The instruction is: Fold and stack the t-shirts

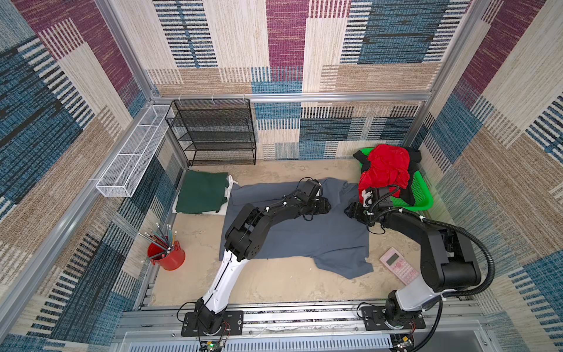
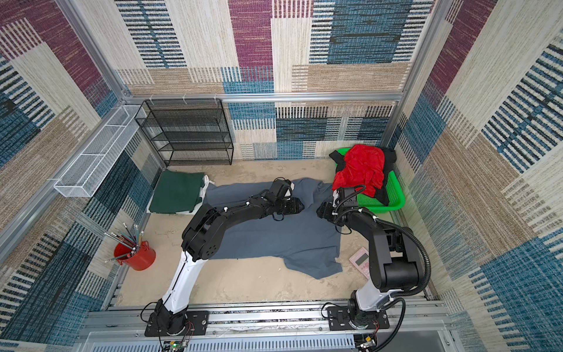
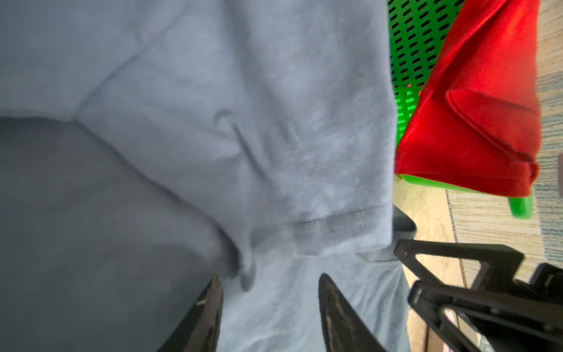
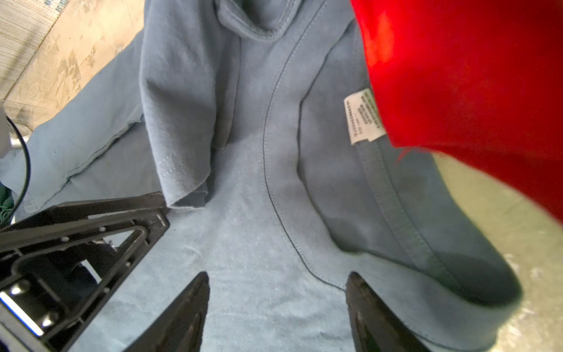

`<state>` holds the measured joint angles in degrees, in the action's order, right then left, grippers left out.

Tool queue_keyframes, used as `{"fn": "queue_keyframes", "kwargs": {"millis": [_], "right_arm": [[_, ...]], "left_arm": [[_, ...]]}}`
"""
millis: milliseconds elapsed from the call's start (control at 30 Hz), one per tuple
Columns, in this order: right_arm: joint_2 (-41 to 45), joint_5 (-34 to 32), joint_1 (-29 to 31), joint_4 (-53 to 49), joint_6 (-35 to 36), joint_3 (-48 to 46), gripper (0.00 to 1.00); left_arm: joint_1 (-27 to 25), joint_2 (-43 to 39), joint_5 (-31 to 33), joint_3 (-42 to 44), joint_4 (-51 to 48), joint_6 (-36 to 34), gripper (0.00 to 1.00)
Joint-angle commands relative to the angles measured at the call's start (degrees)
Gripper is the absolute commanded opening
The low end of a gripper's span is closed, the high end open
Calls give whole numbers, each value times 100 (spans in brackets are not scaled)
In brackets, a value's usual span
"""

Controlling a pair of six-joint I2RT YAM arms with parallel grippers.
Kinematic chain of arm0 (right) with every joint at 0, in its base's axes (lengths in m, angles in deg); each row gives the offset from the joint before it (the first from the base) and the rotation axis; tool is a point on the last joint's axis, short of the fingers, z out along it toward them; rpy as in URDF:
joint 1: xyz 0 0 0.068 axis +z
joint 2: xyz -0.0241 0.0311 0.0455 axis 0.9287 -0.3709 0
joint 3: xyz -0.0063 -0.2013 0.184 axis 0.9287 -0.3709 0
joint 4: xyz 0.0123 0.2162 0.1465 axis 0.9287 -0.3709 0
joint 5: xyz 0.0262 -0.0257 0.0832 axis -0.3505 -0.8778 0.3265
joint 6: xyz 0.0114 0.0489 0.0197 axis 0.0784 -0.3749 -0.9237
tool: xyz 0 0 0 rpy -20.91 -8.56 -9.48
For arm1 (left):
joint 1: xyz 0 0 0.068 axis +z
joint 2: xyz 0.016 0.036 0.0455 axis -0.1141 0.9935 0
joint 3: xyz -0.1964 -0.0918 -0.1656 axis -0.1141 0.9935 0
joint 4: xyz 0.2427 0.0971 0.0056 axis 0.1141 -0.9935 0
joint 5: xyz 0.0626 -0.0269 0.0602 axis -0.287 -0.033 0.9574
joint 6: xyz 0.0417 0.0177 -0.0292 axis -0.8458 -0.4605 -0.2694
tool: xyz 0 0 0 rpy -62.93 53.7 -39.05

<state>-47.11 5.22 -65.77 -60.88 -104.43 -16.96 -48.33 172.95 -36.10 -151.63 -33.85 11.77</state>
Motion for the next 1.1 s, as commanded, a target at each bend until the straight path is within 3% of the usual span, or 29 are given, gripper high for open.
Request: {"fn": "queue_keyframes", "kwargs": {"millis": [0, 267, 400, 567, 733, 1067], "right_arm": [[26, 79, -31, 213, -22, -13, 72], [49, 90, -88, 210, 11, -22, 72], [59, 99, -96, 233, 8, -53, 72], [60, 147, -114, 213, 39, -59, 72], [107, 43, -123, 165, 68, -61, 71], [23, 400, -121, 276, 0, -111, 70]], "left_arm": [[-14, 115, 127, -167, -313, -101, 51], [-14, 229, 237, -367, -527, -190, 42], [-10, 390, 215, -609, -687, -191, 29], [-5, 573, 140, -1072, -1017, -283, 0], [62, 323, 161, -1120, -1180, -376, 0], [596, -708, -79, -223, -502, -96, 0]]}}
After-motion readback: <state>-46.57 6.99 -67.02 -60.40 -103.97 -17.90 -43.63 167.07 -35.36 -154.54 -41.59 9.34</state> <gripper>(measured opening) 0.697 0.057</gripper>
